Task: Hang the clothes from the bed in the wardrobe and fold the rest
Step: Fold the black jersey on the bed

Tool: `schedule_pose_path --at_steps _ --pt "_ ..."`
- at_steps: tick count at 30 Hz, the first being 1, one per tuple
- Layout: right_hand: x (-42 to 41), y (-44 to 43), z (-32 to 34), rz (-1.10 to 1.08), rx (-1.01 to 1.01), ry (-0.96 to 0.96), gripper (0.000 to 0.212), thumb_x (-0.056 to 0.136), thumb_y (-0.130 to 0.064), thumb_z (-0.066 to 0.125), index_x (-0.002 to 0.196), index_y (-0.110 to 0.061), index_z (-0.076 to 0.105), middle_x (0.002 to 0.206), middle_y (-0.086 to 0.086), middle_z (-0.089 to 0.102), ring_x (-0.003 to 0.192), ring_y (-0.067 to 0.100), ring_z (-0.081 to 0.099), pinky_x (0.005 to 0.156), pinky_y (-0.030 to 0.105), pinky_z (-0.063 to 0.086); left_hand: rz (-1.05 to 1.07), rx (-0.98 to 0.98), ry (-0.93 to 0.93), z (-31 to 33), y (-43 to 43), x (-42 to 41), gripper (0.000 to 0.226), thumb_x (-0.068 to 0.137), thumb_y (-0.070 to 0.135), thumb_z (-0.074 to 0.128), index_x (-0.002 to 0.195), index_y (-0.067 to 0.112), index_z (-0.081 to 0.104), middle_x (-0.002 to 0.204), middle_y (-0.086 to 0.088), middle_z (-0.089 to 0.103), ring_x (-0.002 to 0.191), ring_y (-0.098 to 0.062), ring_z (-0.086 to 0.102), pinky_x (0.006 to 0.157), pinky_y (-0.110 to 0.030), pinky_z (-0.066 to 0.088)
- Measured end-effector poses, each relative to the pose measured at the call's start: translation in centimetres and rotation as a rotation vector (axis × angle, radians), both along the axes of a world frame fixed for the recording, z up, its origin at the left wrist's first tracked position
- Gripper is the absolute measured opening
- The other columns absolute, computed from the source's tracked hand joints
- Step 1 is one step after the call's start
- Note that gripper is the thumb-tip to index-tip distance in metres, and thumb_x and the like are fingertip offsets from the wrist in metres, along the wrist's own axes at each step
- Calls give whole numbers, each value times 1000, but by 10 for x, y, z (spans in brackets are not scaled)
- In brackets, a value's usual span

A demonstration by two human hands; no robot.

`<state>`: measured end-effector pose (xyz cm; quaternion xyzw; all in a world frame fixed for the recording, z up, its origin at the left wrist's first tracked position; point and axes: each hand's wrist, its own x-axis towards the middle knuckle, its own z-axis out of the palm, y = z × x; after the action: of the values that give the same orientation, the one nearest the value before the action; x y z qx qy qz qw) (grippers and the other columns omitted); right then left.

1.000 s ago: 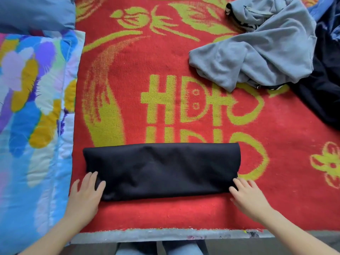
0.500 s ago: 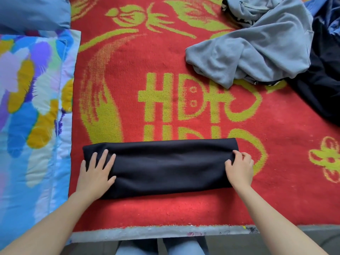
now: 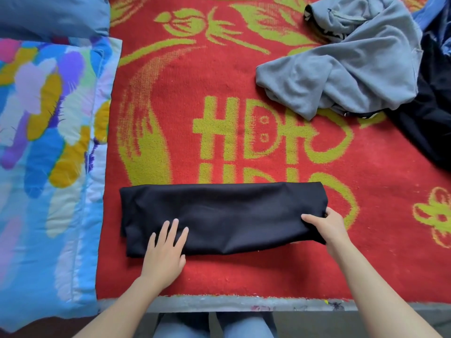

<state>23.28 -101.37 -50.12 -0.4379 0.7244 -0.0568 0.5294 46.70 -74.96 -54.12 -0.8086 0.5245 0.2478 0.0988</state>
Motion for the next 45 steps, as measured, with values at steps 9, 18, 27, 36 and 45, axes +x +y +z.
schedule_pose_path --at_steps 9,18,27,36,45 --pt "170 142 73 847 -818 123 49 57 -35 81 102 -19 69 75 -5 66 72 16 64 74 27 46 1014 -517 519 14 13 38 31 97 13 48 127 10 56 134 -10 53 125 -21 45 104 -32 31" --pt "175 221 18 1370 -493 308 65 59 -54 76 118 -28 66 127 13 60 119 26 56 86 36 52 1280 -516 44 14 60 37 49 96 16 49 141 1 36 146 -22 36 134 -40 28 109 -49 22" --pt "117 181 -39 1675 -606 415 81 41 -29 88 118 -27 66 124 15 61 115 30 59 85 48 52 20 -35 -47 -8 50 18 98 27 15 89 121 12 63 129 -22 55 115 -43 55 86 -61 47" --pt "177 158 -39 1225 -934 280 41 70 -24 74 109 -13 70 114 11 67 105 28 64 80 38 51 -187 -80 -112 -9 58 61 111 28 15 91 131 21 49 129 -25 54 116 -44 54 87 -63 44" --pt "223 95 -46 1230 -736 345 24 91 -24 53 111 -14 62 112 6 55 113 27 40 95 36 16 -268 -365 -220 -15 64 70 66 85 -10 14 107 15 72 120 -9 65 109 -30 62 87 -57 46"
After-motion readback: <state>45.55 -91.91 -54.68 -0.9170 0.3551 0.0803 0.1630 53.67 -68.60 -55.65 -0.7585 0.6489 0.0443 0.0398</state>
